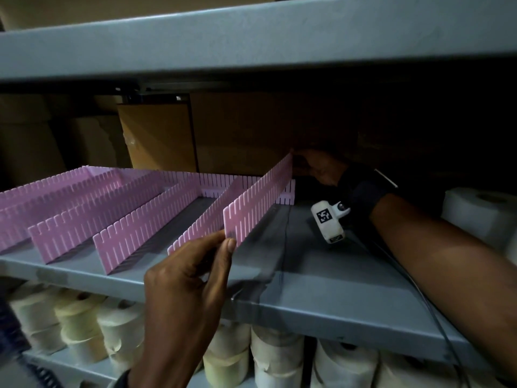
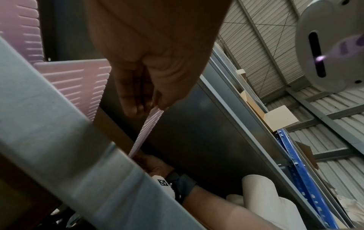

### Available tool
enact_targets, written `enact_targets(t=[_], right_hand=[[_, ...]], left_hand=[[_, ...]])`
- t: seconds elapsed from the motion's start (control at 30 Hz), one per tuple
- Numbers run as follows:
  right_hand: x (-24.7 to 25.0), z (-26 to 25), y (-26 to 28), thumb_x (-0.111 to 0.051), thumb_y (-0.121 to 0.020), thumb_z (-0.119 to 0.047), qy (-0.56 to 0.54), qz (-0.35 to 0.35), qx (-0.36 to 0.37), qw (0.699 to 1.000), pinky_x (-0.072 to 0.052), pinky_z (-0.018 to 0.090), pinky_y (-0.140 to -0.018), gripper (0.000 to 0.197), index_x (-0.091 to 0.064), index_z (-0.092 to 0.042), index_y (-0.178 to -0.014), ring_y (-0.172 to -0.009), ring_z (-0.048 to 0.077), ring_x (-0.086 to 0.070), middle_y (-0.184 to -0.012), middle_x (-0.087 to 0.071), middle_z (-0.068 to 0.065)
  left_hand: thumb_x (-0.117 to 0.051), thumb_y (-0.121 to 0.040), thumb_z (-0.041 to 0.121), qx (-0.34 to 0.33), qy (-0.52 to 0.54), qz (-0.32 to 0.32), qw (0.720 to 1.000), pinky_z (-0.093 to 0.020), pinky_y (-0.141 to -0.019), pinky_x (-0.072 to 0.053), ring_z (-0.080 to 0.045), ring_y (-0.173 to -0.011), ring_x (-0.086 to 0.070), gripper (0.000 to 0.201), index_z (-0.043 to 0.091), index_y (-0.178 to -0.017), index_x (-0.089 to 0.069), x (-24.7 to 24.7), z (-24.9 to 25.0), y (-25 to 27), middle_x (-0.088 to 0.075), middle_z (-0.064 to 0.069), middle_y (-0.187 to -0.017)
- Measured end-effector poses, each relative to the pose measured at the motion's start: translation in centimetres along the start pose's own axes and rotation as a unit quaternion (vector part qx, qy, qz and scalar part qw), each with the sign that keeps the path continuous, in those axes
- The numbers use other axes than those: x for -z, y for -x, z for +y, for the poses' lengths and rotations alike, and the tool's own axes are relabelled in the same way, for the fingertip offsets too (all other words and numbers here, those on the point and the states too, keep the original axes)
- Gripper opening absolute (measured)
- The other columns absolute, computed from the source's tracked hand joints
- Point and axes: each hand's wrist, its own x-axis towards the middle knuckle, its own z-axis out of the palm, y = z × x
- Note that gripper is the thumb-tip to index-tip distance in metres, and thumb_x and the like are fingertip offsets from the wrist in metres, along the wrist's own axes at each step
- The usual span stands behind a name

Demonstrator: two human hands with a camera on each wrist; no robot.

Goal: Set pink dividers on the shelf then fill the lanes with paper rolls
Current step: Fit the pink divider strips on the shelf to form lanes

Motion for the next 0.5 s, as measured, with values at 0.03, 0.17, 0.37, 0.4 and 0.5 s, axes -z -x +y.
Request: enact_targets(t=[0.03,0.17,0.37,0.4,0.5], right_hand=[[0.01,-0.02,-0.02,-0.058,-0.095,-0.016,0.002,0.0,0.0,1.0,-0.057,0.027,-0.064,0.008,-0.061,-0.02,-0.101,-0.088,0.016,-0.066,-0.098,-0.066,0.0],[0.18,-0.01,0.04,-0.054,-0.098,-0.014,0.012,-0.012,0.007,1.0,-0.056,0.03,-0.071,0.02,-0.058,-0.011,-0.117,-0.09,0.016,-0.064,-0.101,-0.064,0.001],[0.13,-0.18,0.31,-0.056,-0.097,-0.015,0.013,-0.012,0.016,1.0,-0.057,0.029,-0.069,0.009,-0.062,-0.02,-0.101,-0.088,0.015,-0.067,-0.099,-0.067,0.0],[0.14,-0.25,0.36,-0.056,-0.097,-0.015,0.013,-0.012,0.018,1.0,-0.058,0.028,-0.067,0.009,-0.063,-0.021,-0.099,-0.086,0.014,-0.068,-0.097,-0.068,0.0],[0.09,-0.29,0.47,-0.057,-0.096,-0.014,0.012,-0.006,0.013,1.0,-0.058,0.028,-0.066,0.01,-0.065,-0.021,-0.096,-0.085,0.014,-0.069,-0.094,-0.069,-0.002]], left_hand=[[-0.07,-0.088,0.027,0.004,-0.001,-0.002,1.0,-0.022,-0.071,-0.058,0.004,-0.075,-0.072,0.019,0.02,-0.102,-0.08,0.0,-0.04,0.04,-0.077,0.014,-0.088],[-0.07,-0.088,0.028,0.011,0.002,-0.01,1.0,-0.021,-0.072,-0.06,0.005,-0.077,-0.072,0.022,0.017,-0.104,-0.081,-0.01,0.15,0.15,-0.077,0.013,-0.089],[-0.07,-0.089,0.028,0.017,0.003,-0.005,1.0,-0.027,-0.072,-0.061,0.0,-0.077,-0.074,0.023,0.016,-0.105,-0.081,-0.01,0.36,0.37,-0.078,0.011,-0.09],[-0.07,-0.089,0.028,0.02,0.005,-0.004,1.0,-0.026,-0.073,-0.061,-0.001,-0.078,-0.074,0.023,0.016,-0.105,-0.081,-0.04,0.36,0.4,-0.078,0.011,-0.09],[-0.075,-0.094,0.03,0.022,0.004,-0.011,1.0,-0.018,-0.074,-0.059,0.003,-0.079,-0.073,0.018,0.017,-0.106,-0.081,-0.04,0.36,0.46,-0.077,0.012,-0.092]])
